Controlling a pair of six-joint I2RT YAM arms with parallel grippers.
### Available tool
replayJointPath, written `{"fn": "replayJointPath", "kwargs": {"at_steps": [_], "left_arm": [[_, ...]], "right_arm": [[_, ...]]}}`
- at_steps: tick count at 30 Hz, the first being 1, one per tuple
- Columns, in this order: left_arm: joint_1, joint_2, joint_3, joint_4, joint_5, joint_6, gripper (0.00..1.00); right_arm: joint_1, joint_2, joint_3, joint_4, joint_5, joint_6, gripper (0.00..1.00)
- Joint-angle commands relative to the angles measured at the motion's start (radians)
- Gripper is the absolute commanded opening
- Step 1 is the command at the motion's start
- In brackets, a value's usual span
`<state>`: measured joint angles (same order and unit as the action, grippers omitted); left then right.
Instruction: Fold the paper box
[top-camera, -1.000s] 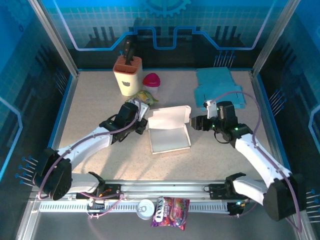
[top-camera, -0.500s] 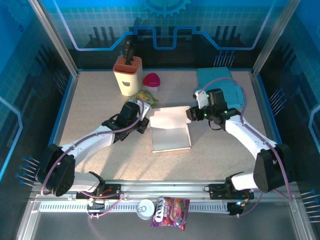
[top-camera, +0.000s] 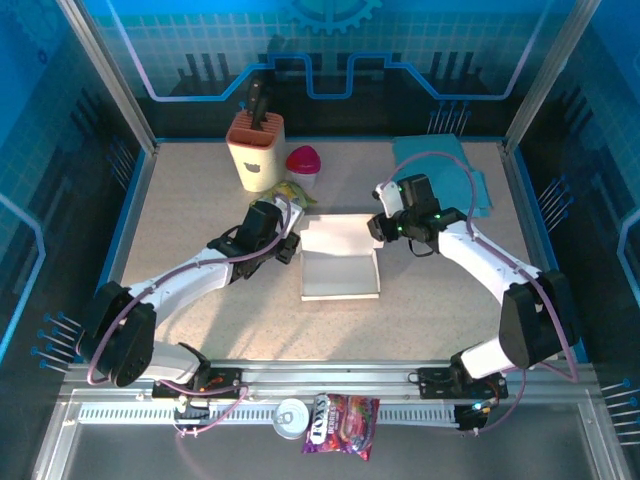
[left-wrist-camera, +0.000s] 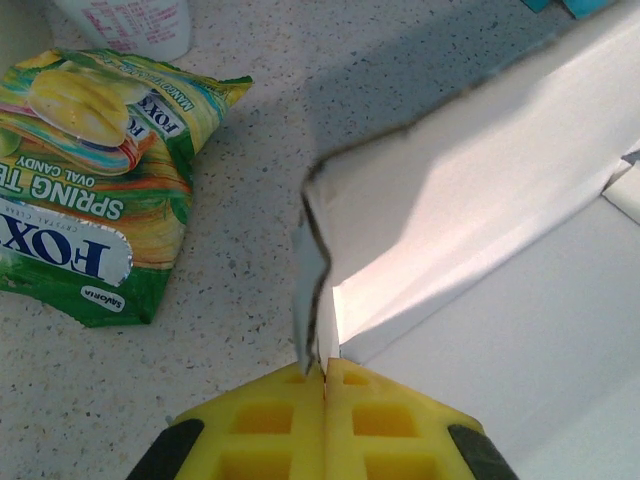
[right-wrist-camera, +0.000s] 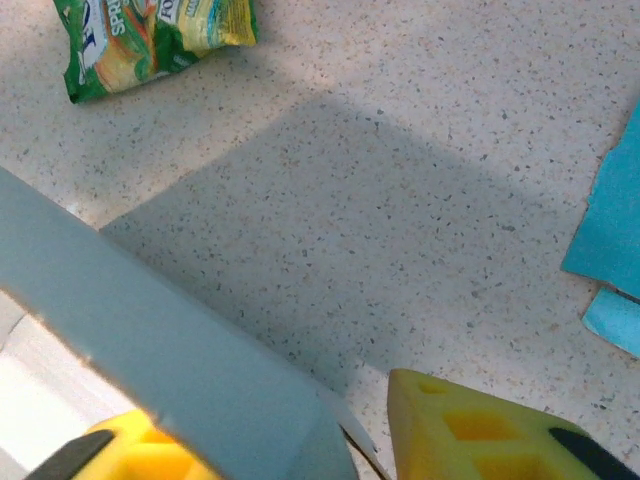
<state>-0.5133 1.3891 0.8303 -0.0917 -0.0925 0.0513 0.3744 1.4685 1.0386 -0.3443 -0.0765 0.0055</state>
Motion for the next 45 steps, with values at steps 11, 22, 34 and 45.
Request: {"fn": "replayJointPath", "kwargs": {"at_steps": [11,22,34,45], "left_arm": [[0.003,0.018,0.049,-0.019,-0.009,-0.031,0.0],[0.003,0.032,0.067,-0.034,-0.011,-0.035,0.0],[0.001,0.04,0.078,-0.038,0.002,-0.047,0.0],[-0.015,0.041,0.083,-0.03,0.004,-0.104,0.0]], "right_arm": [[0.014,-0.04,0.001,-0.046,0.031,0.008,0.34],[0.015,-0.055,-0.035,-0.045,0.054,0.014,0.31],[0.015,-0.062,-0.057,-0.021,0.058,0.036,0.23],[0.048,-0.051,-0.034,-0.015,0.122,0.097,0.02]]}}
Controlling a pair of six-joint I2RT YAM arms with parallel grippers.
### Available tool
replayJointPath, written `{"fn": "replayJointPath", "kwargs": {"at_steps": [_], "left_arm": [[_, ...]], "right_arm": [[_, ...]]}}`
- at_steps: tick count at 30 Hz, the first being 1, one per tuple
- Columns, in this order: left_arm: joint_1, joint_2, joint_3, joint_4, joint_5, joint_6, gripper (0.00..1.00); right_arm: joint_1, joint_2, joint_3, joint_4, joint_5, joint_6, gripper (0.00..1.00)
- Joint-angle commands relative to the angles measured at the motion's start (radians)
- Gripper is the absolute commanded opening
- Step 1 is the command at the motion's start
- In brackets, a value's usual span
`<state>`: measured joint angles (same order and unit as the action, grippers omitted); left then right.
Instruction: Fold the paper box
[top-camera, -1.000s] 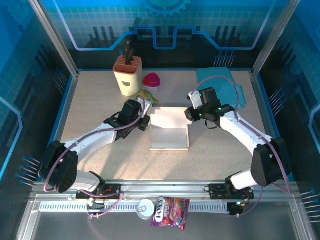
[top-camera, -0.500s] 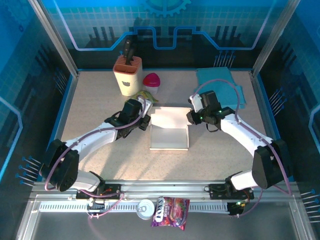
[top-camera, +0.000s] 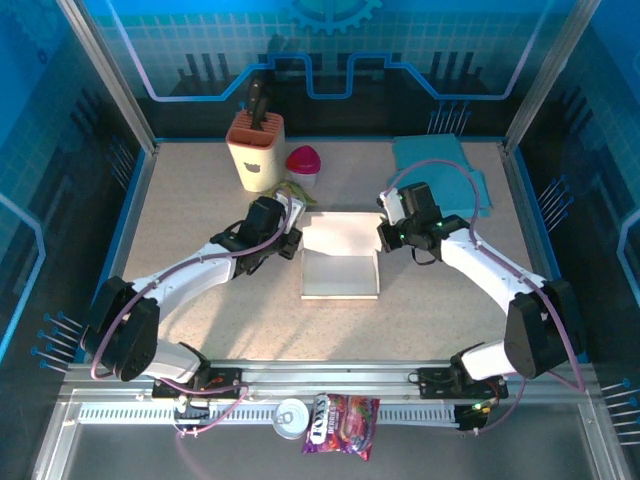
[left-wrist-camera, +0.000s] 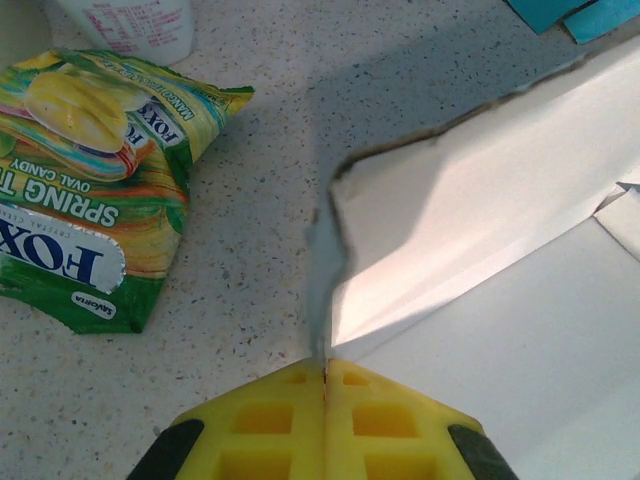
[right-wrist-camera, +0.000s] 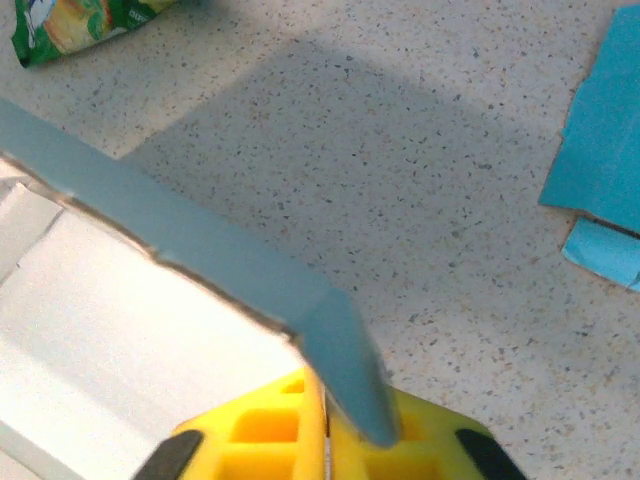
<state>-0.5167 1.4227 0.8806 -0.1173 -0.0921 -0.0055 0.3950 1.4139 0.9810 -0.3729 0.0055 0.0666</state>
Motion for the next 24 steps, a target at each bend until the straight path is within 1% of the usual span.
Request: {"fn": "replayJointPath", "kwargs": {"at_steps": [1,6,8,13,19,24], "left_arm": [[-0.018,0.007,0.029,0.005,0.002,-0.062,0.0],[-0.067,0.017,0.025,0.054,-0.058,-0.162,0.0],[-0.079,0.025,0.029,0.073,-0.075,-0.191,0.0],[-0.086,0.034,0.019,0.116,-0.123,-0.229,0.0],[-0.078,0.038,-0.007,0.203,-0.098,-0.204,0.0],[-0.068,0.044,-0.033,0.324,-0.065,-0.171,0.0]], "right_arm": [[0.037,0.001,0.022,0.019,0.051,0.051,0.0],[0.107,0.004,0.039,0.037,0.172,0.177,0.0],[0.125,0.007,0.039,0.056,0.202,0.23,0.0],[0.148,-0.01,0.007,0.131,0.267,0.335,0.0],[0.16,-0.048,-0.088,0.342,0.268,0.353,0.0],[0.155,-0.058,-0.176,0.53,0.288,0.364,0.0]]}}
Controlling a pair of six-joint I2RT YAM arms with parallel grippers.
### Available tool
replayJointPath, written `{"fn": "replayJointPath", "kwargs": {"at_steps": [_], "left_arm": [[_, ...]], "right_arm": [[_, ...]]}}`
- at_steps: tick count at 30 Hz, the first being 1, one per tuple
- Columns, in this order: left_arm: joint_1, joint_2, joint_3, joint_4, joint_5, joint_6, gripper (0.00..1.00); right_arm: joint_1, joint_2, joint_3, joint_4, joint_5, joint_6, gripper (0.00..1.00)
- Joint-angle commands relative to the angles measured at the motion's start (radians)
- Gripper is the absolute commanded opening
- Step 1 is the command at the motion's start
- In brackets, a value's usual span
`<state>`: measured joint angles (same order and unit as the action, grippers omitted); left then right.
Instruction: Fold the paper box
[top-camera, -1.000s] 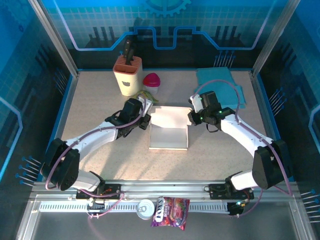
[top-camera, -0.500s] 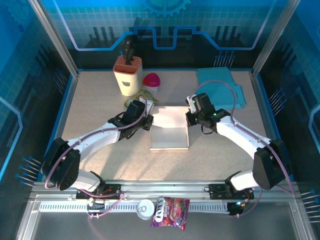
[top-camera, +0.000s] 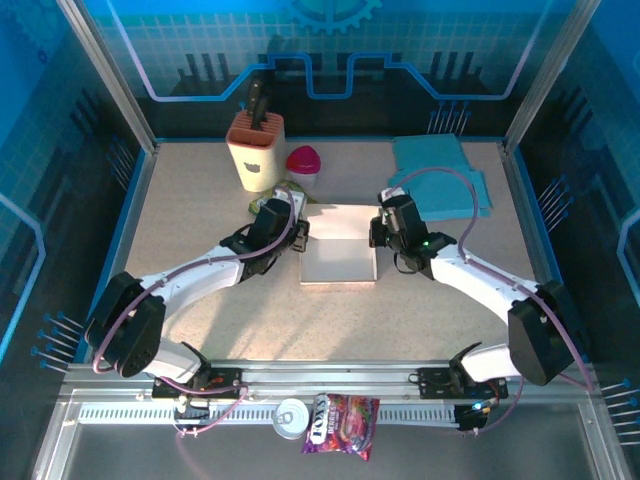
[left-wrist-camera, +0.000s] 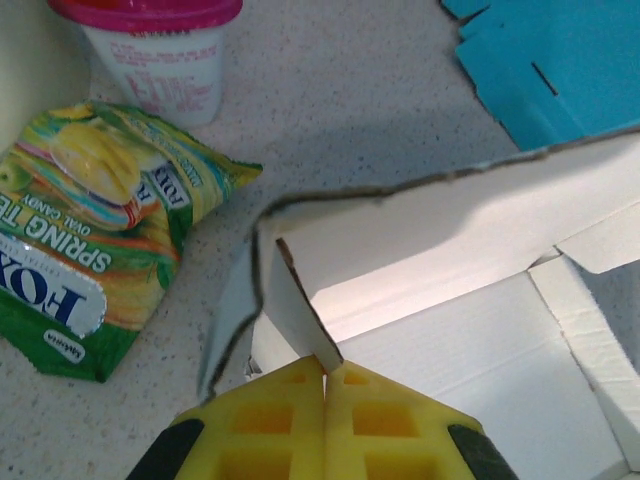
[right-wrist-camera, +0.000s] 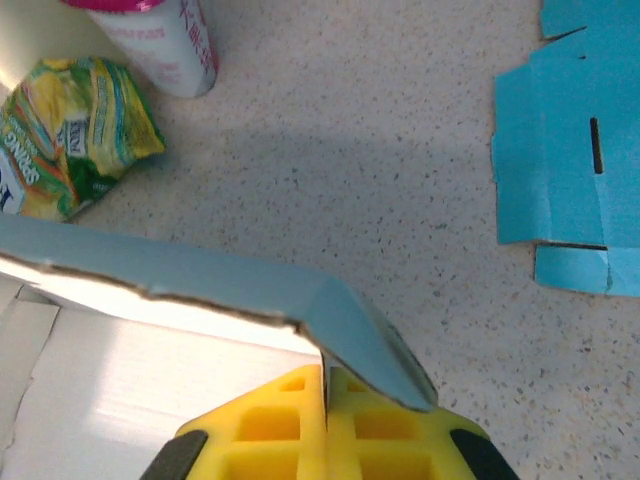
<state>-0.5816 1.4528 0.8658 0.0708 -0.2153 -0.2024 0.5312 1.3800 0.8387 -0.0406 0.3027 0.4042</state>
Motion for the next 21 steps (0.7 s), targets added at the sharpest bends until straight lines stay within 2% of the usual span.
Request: {"fn": "replayJointPath", "kwargs": {"at_steps": [1,7,14,21], "left_arm": [[-0.001,0.019,-0.023,0.157,0.065,0.032,0.0],[0.011,0.053,-0.092,0.308,0.137,0.038,0.0],[0.012,0.044,-0.252,0.545,0.194,0.042,0.0],[0.001,0.04,-0.368,0.676,0.218,0.031,0.0]], "right_arm": [[0.016,-0.024,-0.047,0.231,-0.012,0.032,0.0],[0.018,-0.034,-0.177,0.477,-0.023,0.046,0.0],[0.05,-0.04,-0.367,0.782,-0.016,-0.002,0.0],[0.091,-0.037,-0.481,0.92,0.024,-0.054,0.0]]}}
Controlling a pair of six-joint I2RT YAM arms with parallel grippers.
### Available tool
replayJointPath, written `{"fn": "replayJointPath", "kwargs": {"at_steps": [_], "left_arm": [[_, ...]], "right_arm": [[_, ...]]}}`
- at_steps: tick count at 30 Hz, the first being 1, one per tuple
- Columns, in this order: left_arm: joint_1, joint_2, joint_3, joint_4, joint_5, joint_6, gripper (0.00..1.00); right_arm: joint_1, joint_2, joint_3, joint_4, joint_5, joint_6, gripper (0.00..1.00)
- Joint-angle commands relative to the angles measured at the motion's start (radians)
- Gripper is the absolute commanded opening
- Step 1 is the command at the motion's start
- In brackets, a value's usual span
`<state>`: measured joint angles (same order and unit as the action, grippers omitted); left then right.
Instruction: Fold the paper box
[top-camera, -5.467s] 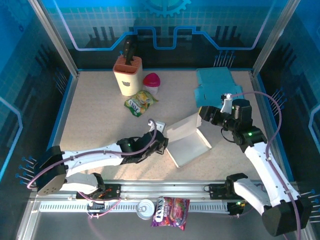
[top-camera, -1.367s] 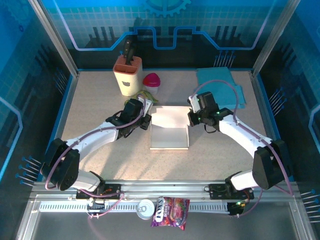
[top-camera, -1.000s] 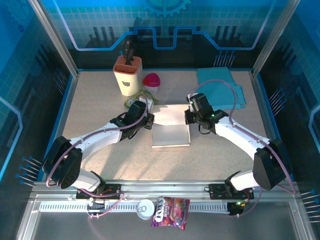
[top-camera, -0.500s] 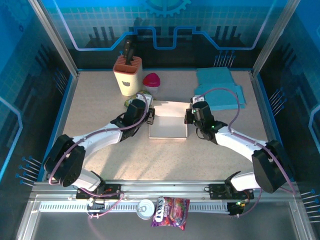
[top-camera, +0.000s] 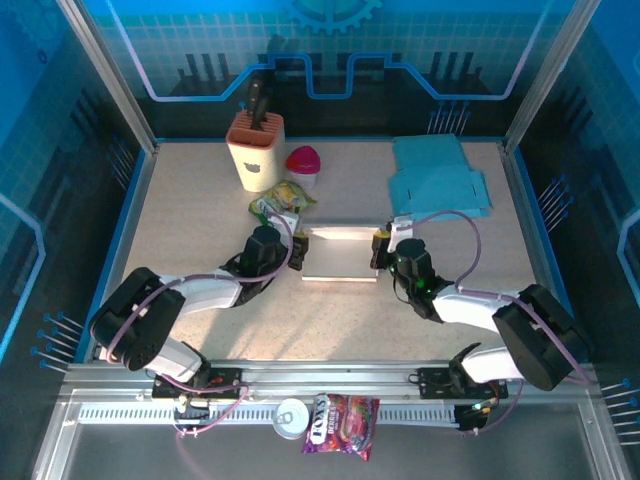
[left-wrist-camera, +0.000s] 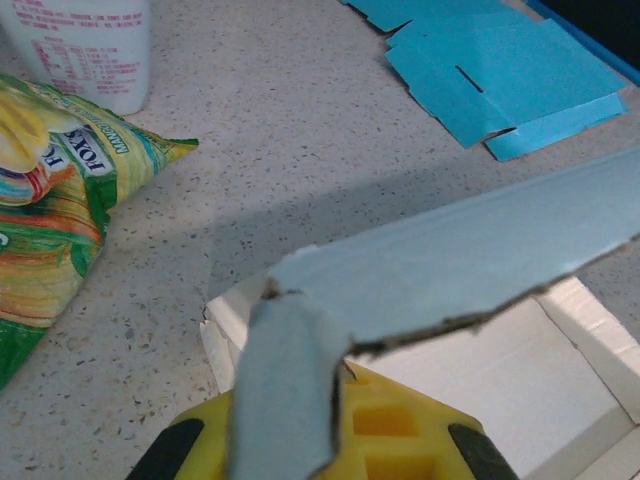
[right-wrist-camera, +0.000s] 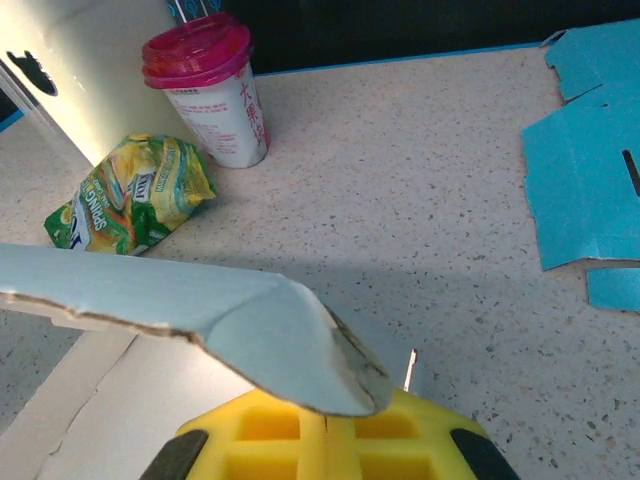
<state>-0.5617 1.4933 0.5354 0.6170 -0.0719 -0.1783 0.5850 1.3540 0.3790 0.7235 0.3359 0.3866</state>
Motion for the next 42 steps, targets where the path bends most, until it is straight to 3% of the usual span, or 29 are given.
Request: {"fn": "replayJointPath", "kwargs": {"at_steps": [1,10,13,17,19,22,25,29,35,39,42], "left_arm": [[-0.023,0.0,-0.054,0.146,0.07,0.002,0.0],[-0.128,0.024,-0.081,0.112,-0.063,0.026,0.0],[-0.144,0.016,-0.088,0.109,-0.101,0.021,0.0],[-0.143,-0.077,-0.063,-0.032,-0.124,-0.029,0.01],[-0.143,-0.162,-0.049,-0.134,-0.127,-0.064,0.21],[-0.142,-0.288,-0.043,-0.31,-0.166,-0.11,0.43],[-0.134,-0.403,-0.035,-0.469,-0.191,-0.131,0.55],[-0.06,-0.448,0.022,-0.625,-0.113,-0.143,0.58],[0.002,-0.449,0.097,-0.677,-0.04,-0.176,0.63],[0.081,-0.464,0.158,-0.697,-0.033,-0.304,0.7],[0.164,-0.38,0.282,-0.798,0.067,-0.415,0.71]], "right_arm": [[0.042,-0.018,-0.033,0.15,0.007,-0.04,0.0],[0.079,-0.093,-0.054,-0.048,0.133,-0.003,0.05],[0.088,-0.127,-0.047,-0.099,0.153,-0.006,0.0],[0.094,-0.123,0.007,-0.165,0.183,-0.052,0.0],[0.095,-0.112,0.038,-0.189,0.182,-0.073,0.0],[0.096,-0.093,0.079,-0.229,0.187,-0.077,0.0],[0.098,-0.076,0.098,-0.251,0.2,-0.071,0.0],[0.098,-0.065,0.104,-0.254,0.197,-0.065,0.0],[0.099,-0.059,0.104,-0.253,0.195,-0.075,0.0],[0.099,-0.052,0.107,-0.251,0.192,-0.086,0.0],[0.099,-0.053,0.107,-0.25,0.185,-0.092,0.0]]}}
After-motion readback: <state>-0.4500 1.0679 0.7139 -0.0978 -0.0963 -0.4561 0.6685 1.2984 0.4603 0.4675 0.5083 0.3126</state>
